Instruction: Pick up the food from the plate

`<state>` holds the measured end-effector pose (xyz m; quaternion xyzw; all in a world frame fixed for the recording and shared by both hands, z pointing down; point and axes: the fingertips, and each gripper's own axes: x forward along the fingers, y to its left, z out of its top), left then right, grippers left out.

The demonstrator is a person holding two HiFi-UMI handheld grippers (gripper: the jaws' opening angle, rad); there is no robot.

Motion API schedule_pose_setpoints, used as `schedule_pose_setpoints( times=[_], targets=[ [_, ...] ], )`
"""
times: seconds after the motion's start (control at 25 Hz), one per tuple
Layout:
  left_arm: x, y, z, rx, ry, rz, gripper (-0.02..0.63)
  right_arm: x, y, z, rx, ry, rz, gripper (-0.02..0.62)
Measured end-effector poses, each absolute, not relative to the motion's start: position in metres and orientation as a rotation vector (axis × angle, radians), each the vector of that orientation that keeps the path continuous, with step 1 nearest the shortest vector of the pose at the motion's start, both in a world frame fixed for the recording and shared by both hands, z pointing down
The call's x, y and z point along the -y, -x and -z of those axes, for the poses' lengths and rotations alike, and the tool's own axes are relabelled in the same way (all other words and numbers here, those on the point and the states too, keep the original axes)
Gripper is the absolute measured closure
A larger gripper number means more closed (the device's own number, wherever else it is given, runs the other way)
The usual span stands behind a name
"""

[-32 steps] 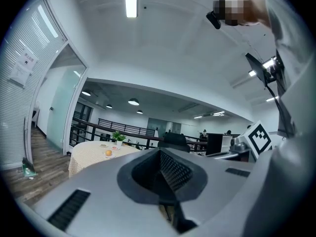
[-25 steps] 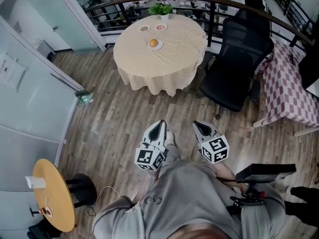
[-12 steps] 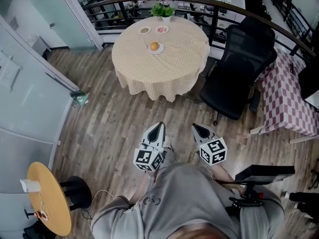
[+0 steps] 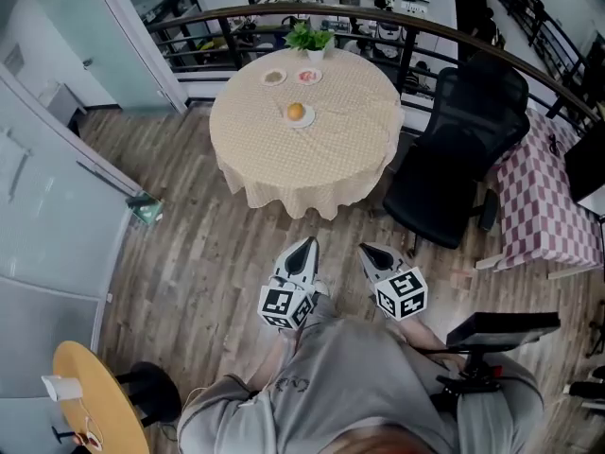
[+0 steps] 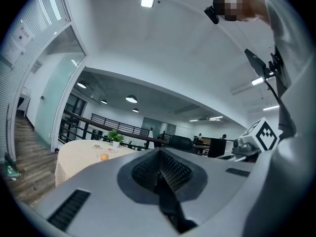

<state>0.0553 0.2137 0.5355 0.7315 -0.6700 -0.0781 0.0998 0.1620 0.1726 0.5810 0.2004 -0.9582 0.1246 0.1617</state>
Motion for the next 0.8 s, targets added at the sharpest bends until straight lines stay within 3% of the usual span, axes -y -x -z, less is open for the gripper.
schedule_pose_setpoints(
  times=[0.28, 0.8],
  targets=[
    [-0.168, 0.004, -0.533, 1.921, -2.231, 0.231, 0.597, -0.146, -0.106, -0.562, 2.714, -0.593, -0.294, 0.580],
    [-0.127, 0.061, -0.554, 1.822, -2.259, 0.238, 0.597, -0.099, -0.065, -0.582, 2.637, -0.743, -0.289, 0.580]
  ],
)
